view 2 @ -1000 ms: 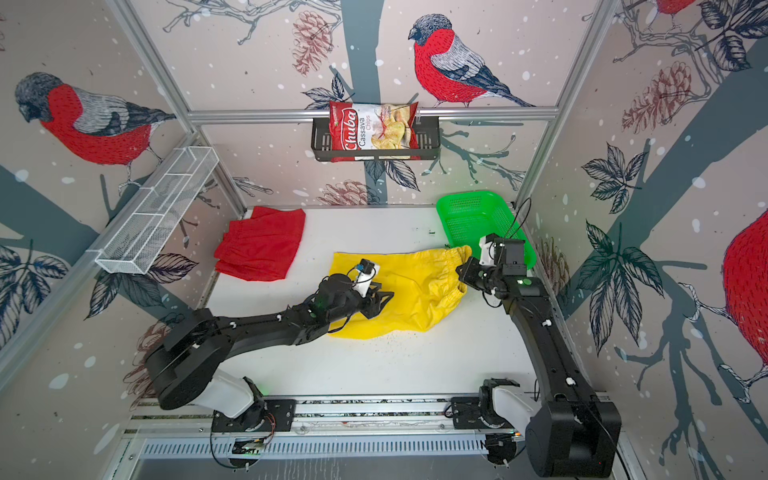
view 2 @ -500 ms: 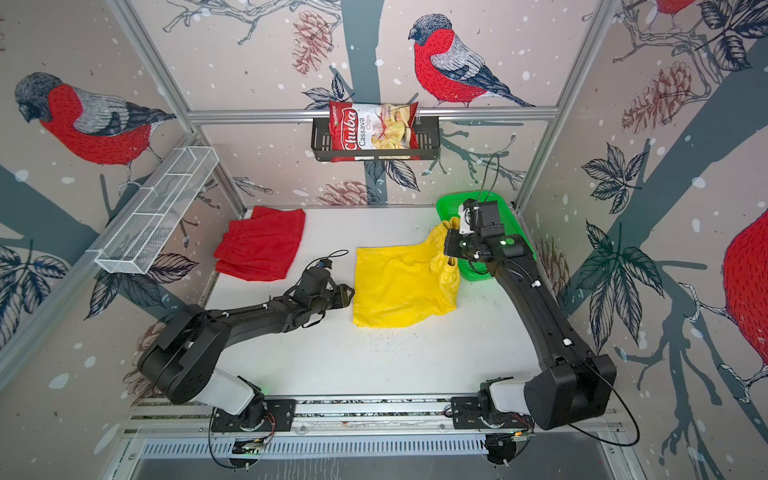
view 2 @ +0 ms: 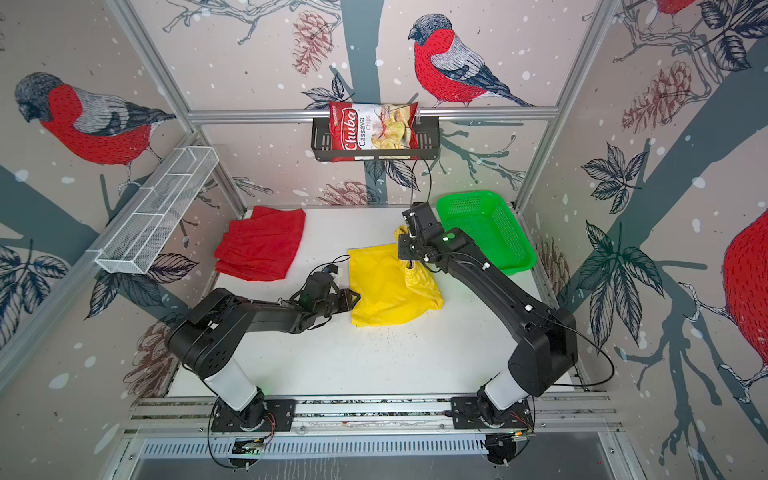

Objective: Fold and stack the shorts

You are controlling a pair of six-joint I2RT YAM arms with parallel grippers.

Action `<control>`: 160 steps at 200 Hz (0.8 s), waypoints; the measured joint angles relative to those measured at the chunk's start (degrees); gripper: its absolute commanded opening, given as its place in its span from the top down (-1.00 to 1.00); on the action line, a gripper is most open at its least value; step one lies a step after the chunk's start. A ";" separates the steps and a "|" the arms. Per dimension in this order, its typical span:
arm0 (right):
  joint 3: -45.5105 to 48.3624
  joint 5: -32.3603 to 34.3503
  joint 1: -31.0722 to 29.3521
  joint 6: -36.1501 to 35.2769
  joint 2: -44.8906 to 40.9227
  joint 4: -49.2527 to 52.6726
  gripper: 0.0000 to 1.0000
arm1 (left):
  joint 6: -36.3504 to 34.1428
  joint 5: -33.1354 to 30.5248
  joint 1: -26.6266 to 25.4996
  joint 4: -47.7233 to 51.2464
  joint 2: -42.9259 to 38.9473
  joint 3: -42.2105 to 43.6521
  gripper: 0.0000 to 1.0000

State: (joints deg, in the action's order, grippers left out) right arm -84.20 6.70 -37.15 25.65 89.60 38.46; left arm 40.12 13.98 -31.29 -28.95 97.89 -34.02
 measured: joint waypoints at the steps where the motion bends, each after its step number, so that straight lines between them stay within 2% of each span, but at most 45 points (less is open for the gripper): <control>1: 0.00 0.11 -0.17 0.00 0.15 -0.07 0.76 | 0.04 0.02 0.00 -0.11 0.04 0.02 0.39; 63: -1.18 -1.27 -6.88 2.97 9.44 -4.61 0.68 | 0.76 0.31 0.07 -1.51 -0.44 1.07 0.32; 76: -1.09 -2.67 -7.52 3.21 11.82 -5.84 0.50 | 1.49 0.33 0.28 -0.68 -1.16 1.27 0.25; 93: -0.72 -4.76 -7.89 4.35 14.99 -8.15 0.07 | 1.92 0.37 1.01 0.66 -2.86 2.08 0.13; 109: -0.66 -7.30 -8.24 4.46 18.05 -10.58 -0.22 | 2.56 0.59 2.29 2.27 -5.79 3.54 -0.12; 138: -1.40 -12.39 -8.57 4.44 18.58 -12.41 -0.32 | 4.76 2.58 5.70 3.10 -13.70 7.17 -0.48; 160: -0.20 -14.10 -6.93 4.11 12.96 -14.36 -0.32 | 5.16 4.22 7.69 2.99 -19.89 9.18 -0.56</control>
State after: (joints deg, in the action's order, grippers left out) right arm -84.40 -7.40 -44.07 29.76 102.56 24.10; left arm 45.28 18.20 -23.59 -25.96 78.00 -24.84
